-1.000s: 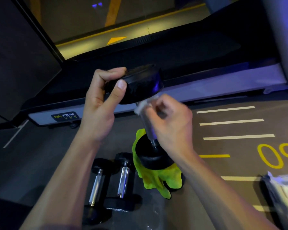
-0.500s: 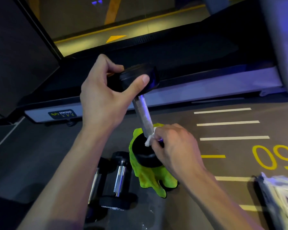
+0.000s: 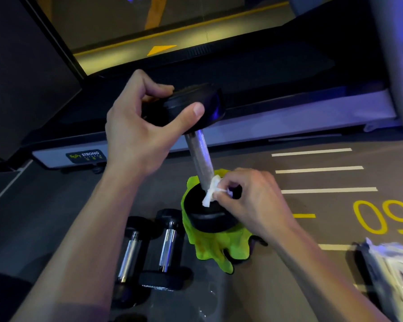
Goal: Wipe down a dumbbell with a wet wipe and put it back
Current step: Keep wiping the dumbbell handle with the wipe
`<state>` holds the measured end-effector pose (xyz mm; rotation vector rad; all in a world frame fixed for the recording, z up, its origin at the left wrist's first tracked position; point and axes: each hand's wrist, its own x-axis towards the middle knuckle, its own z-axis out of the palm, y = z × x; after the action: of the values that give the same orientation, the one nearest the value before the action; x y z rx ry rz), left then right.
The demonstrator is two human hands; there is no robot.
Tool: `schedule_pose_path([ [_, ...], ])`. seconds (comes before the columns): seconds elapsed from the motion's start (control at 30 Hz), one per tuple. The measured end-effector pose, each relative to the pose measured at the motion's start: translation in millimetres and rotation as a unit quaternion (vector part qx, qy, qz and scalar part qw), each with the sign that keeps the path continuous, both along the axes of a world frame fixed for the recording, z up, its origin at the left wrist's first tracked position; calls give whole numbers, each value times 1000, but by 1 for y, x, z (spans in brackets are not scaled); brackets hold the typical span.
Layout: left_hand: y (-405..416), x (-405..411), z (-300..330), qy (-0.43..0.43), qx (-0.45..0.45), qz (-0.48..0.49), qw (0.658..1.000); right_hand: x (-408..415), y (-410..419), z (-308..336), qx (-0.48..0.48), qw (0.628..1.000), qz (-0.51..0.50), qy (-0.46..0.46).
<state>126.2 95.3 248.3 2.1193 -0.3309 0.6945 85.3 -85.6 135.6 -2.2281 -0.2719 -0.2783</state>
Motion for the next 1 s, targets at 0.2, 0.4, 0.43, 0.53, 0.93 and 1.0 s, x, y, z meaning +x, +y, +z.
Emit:
schedule_pose_path([
  [0.2,6,10,2,9,-38,-117,992,5,-8,-11,76,996,8,46],
  [0.4,7,10,-4,-4,-46,-101,994,6,29,14,197,977,-59,-57],
  [0.43,6,10,-4,-5,-42,-97,994,14,36,25,224,968,-71,-83],
  [0.53,6,8,-5,-13,-41,-88,995,26,47,31,297,947,-76,-100],
  [0.93,4,7,-11,-25,-62,-78,995,21,61,33,394,916,-69,-40],
  [1.0,5,7,-13,-27,-70,-71,995,17,66,22,450,888,-88,7],
])
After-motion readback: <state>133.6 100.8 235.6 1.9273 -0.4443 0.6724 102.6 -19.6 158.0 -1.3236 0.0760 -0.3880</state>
